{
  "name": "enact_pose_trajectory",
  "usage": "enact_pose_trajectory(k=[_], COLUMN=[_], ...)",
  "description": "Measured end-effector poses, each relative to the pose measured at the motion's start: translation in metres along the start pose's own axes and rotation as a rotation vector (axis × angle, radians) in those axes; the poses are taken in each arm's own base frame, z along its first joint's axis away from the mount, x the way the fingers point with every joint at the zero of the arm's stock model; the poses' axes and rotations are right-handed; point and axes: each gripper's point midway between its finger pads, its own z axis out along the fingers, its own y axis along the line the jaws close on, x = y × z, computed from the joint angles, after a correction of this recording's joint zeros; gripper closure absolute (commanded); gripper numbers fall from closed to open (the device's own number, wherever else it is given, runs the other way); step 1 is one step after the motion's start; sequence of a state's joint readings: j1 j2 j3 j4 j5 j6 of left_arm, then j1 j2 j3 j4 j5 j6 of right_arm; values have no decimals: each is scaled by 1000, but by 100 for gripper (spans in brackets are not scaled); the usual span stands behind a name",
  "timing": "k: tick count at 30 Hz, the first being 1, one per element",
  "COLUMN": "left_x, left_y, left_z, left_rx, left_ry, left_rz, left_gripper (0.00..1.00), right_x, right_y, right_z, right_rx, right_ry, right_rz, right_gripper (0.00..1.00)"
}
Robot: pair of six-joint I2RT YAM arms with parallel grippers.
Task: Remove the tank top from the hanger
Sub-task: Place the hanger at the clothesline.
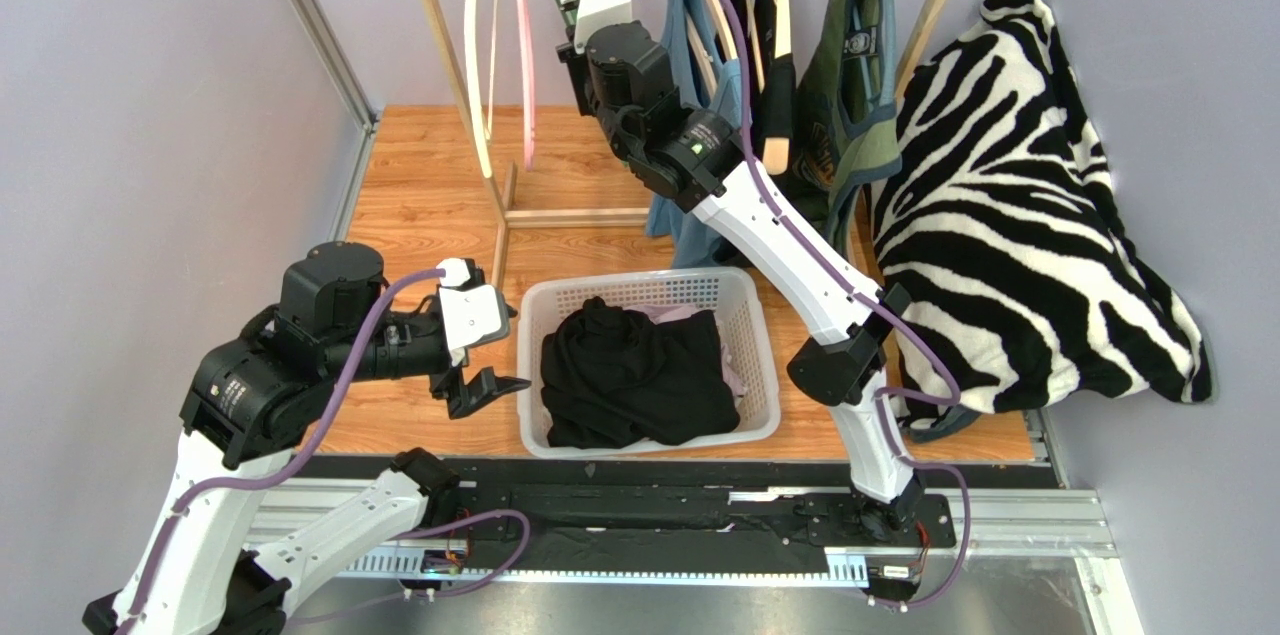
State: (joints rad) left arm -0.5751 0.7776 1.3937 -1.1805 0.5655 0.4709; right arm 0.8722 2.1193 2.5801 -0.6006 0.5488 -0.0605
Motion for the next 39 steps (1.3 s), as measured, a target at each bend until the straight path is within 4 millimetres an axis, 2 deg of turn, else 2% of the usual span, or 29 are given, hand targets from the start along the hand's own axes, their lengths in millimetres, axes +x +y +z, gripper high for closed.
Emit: enact_pose_trajectory(k=[4, 7, 8, 11, 17, 20, 23, 27, 29, 31, 33, 35, 39], left_x=[0, 0, 0, 1, 1, 1, 1, 3, 3, 3, 3, 3, 3], left_y=[0, 1, 1, 1, 2, 2, 3, 4, 4, 4, 4, 5, 5], left_z=[0, 0, 0, 1, 0, 0, 0, -1, -1, -1, -1, -1, -1], left_rx=[0, 0, -1, -3, -5, -7, -13, -17, -19, -20, -19, -21, -20], left_ry=[0, 1, 2, 3, 4, 4, 6, 10, 10, 9, 9, 8, 8], left_rz=[-1, -3, -3, -5, -6, -7, -11, -17, -19, -20, -22, -24, -25], left_gripper=[15, 15, 15, 15, 15, 15, 14, 14, 14, 14, 14, 14, 14], right_x=[0, 0, 1, 8, 31, 20, -13, -73, -96, -108, -113, -108, -74], right_y=[0, 0, 1, 3, -1, -13, -28, -64, -83, -100, -113, -119, -117], right_z=[1, 1, 1, 1, -12, -33, -60, -112, -133, -145, -149, -144, -121], right_rx=[-1, -2, -5, -14, -30, -37, -46, -39, -27, -6, 18, 39, 60], right_ry=[-3, -2, -1, 19, 111, 117, 62, -64, -118, -152, -165, -151, -52], right_rz=[-15, -18, -20, -27, -70, -65, -29, 45, 79, 104, 121, 125, 96], right_gripper=[99, 78, 61, 37, 31, 30, 30, 29, 29, 28, 26, 23, 20])
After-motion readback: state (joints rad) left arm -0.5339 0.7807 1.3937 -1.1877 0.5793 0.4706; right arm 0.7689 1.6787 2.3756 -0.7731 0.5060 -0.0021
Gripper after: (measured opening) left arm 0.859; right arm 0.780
